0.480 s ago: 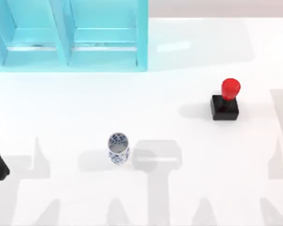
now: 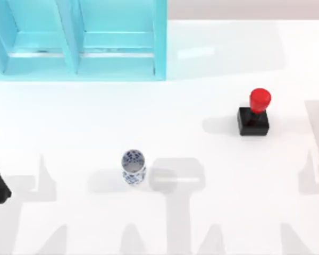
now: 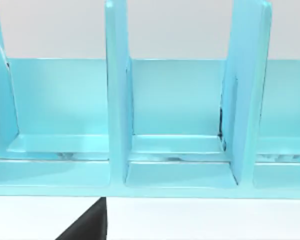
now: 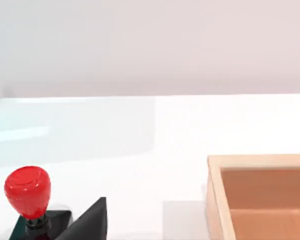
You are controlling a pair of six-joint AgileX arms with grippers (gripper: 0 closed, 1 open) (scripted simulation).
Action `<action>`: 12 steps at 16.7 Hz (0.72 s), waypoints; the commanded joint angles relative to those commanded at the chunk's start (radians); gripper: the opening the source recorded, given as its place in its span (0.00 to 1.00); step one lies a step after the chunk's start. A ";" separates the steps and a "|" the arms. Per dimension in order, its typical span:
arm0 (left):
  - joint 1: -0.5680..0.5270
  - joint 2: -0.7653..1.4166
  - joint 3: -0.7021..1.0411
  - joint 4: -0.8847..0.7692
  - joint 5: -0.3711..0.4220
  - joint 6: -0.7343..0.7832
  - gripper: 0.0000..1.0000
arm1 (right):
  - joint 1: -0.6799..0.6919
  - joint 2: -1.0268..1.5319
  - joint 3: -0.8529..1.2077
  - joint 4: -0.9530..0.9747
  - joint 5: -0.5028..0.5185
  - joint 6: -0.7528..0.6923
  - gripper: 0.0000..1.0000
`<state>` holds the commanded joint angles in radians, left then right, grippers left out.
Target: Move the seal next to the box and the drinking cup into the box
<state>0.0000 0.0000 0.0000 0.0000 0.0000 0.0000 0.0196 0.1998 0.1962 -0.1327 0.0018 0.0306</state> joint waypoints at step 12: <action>0.000 0.000 0.000 0.000 0.000 0.000 1.00 | 0.128 1.081 1.029 -0.693 0.004 0.157 1.00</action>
<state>0.0000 0.0000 0.0000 0.0000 0.0000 0.0000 0.1477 1.2804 1.2252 -0.8258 0.0056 0.1879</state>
